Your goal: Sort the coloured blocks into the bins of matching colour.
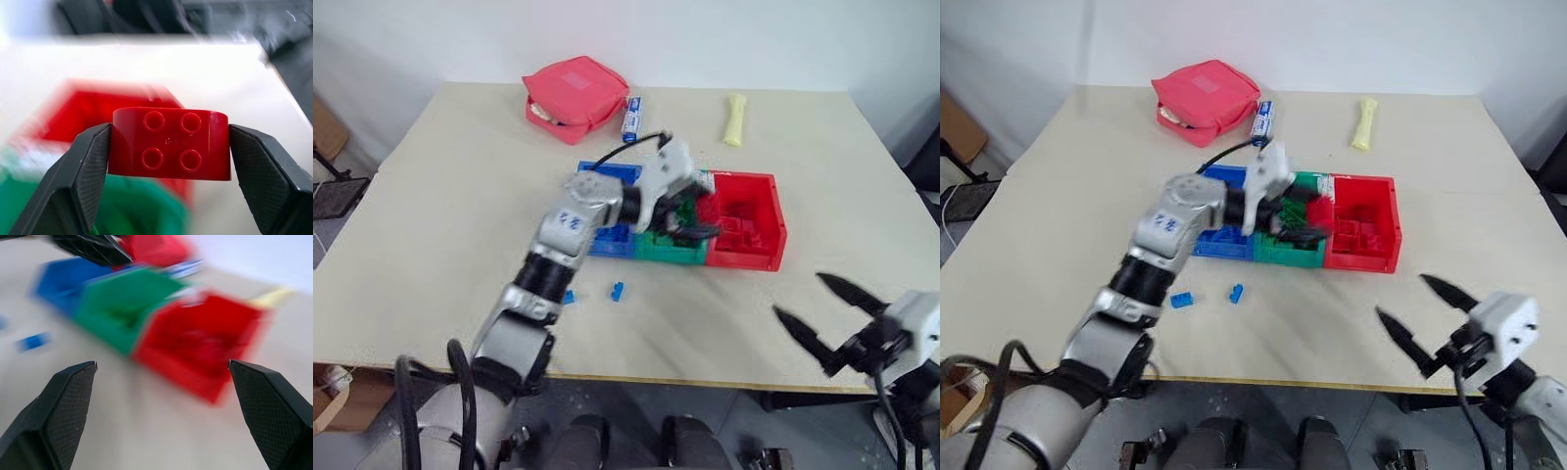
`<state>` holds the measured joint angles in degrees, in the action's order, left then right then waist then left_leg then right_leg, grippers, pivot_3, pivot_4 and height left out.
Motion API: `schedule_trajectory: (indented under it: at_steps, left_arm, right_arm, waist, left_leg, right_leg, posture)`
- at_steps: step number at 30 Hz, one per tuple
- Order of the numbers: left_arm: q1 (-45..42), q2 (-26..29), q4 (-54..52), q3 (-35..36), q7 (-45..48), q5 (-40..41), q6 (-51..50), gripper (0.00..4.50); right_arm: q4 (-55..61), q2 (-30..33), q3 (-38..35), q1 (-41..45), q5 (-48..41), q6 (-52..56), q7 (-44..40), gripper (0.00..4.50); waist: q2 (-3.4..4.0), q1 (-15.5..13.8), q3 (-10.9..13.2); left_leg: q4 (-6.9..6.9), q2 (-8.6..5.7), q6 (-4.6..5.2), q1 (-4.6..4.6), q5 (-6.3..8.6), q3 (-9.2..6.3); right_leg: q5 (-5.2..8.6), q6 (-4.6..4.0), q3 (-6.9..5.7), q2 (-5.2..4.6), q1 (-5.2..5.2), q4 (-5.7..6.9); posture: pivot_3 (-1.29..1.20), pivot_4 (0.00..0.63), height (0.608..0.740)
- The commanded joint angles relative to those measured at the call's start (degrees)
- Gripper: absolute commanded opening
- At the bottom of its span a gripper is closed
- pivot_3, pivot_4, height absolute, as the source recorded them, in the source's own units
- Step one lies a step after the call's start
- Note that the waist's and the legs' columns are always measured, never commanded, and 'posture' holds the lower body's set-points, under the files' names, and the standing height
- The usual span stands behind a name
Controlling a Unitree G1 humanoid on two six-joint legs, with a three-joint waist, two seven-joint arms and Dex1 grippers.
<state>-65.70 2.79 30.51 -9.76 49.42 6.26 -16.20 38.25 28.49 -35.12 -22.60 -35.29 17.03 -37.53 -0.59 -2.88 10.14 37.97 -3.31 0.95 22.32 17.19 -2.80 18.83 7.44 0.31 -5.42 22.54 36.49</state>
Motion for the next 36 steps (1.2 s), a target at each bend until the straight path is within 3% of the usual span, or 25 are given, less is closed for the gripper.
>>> schedule_trajectory:
  at_steps: [1,6,7,9,16,21,26,31,36]
  left_arm:
    - [-5.93,-3.91,12.64,2.63,-7.78,-1.17,9.81,3.42]
    - [-15.22,-9.76,33.49,3.93,-13.59,-3.24,17.39,3.42]
    - [-15.92,-9.88,35.26,3.61,-13.95,-4.09,18.25,3.77]
    - [-16.69,-10.1,37.48,3.93,-13.95,-4.58,20.23,4.38]
    - [-15.53,-7.99,37.73,4.73,-10.9,-5.24,24.15,4.45]
    - [-8.63,-1.51,28.28,5.57,1.56,-2.27,24.43,4.45]
    - [6.4,10.42,7.81,6.92,14.84,2.96,20.58,4.45]
    - [21.61,25.07,-15.85,11.94,21.04,12.5,3.53,4.45]
    - [35.55,36.15,-26.61,18.7,22.84,16.94,0.33,4.45]
  right_arm:
    - [0.77,-1.42,-3.36,0.03,0.2,-2.04,4.06,4.5]
    - [4.19,-4.5,-3.45,-4.14,1.25,-4.11,5.98,4.5]
    - [5.09,-5.08,-3.06,-4.85,1.45,-4.45,6.33,4.5]
    - [6.38,-6.17,-2.51,-5.73,1.46,-4.85,7.12,4.5]
    - [7.88,-6.74,0.05,-6.41,1.52,-5.46,7.25,4.5]
    - [6.1,-2.81,3.06,-4.42,1.22,-5.3,2.87,4.5]
    - [2.71,4.74,7.45,0.23,0.78,-4.45,-4.34,4.5]
    - [-2.65,11.56,12.95,8.66,0.01,-4.8,-12.5,4.5]
    - [-8.59,15.69,18.52,16.72,-0.38,-3.92,-19.88,4.5]
  waist:
    - [0.01,0.02,0.0]
    - [-0.04,-0.04,0.02]
    - [-0.04,-0.03,0.02]
    - [-0.03,0.3,0.02]
    - [-0.03,0.56,0.02]
    - [0.03,1.53,-0.01]
    - [0.09,2.56,-0.05]
    - [0.08,2.97,-0.04]
    - [0.11,2.11,-0.06]
  left_leg:
    - [-0.03,-0.02,0.02,-0.01,0.01,0.08]
    - [-0.1,-0.04,0.07,-0.01,0.03,0.26]
    - [-0.1,-0.05,0.1,-0.01,0.04,0.27]
    - [-0.1,-0.08,0.15,-0.01,0.07,0.35]
    - [-0.1,-0.07,0.16,-0.02,0.08,0.4]
    - [-0.11,-0.06,0.15,-0.05,0.07,0.39]
    - [-0.17,0.03,0.08,-0.09,0.05,0.37]
    - [-0.14,0.1,0.04,-0.04,0.06,0.18]
    - [0.01,0.1,0.03,-0.05,0.12,-0.14]
  right_leg:
    - [0.0,0.03,0.0,-0.01,0.03,0.02]
    - [0.02,0.08,-0.11,0.05,0.13,0.03]
    - [0.03,0.1,-0.11,0.04,0.14,0.04]
    - [0.03,0.15,-0.05,0.03,0.15,0.04]
    - [0.03,0.16,-0.02,0.04,0.2,0.11]
    - [0.03,0.15,-0.02,0.05,0.2,0.36]
    - [0.03,0.14,0.02,0.03,0.21,0.44]
    - [0.03,0.13,0.1,-0.16,0.2,0.4]
    - [0.03,0.09,0.11,-0.31,-0.07,-0.06]
  posture:
    - [0.0,0.15,0.74]
    - [0.0,0.15,0.74]
    - [0.0,0.15,0.74]
    - [0.0,0.15,0.74]
    - [0.0,0.15,0.74]
    - [0.0,0.15,0.74]
    - [0.0,0.15,0.74]
    - [0.0,0.15,0.74]
    - [0.0,0.15,0.74]
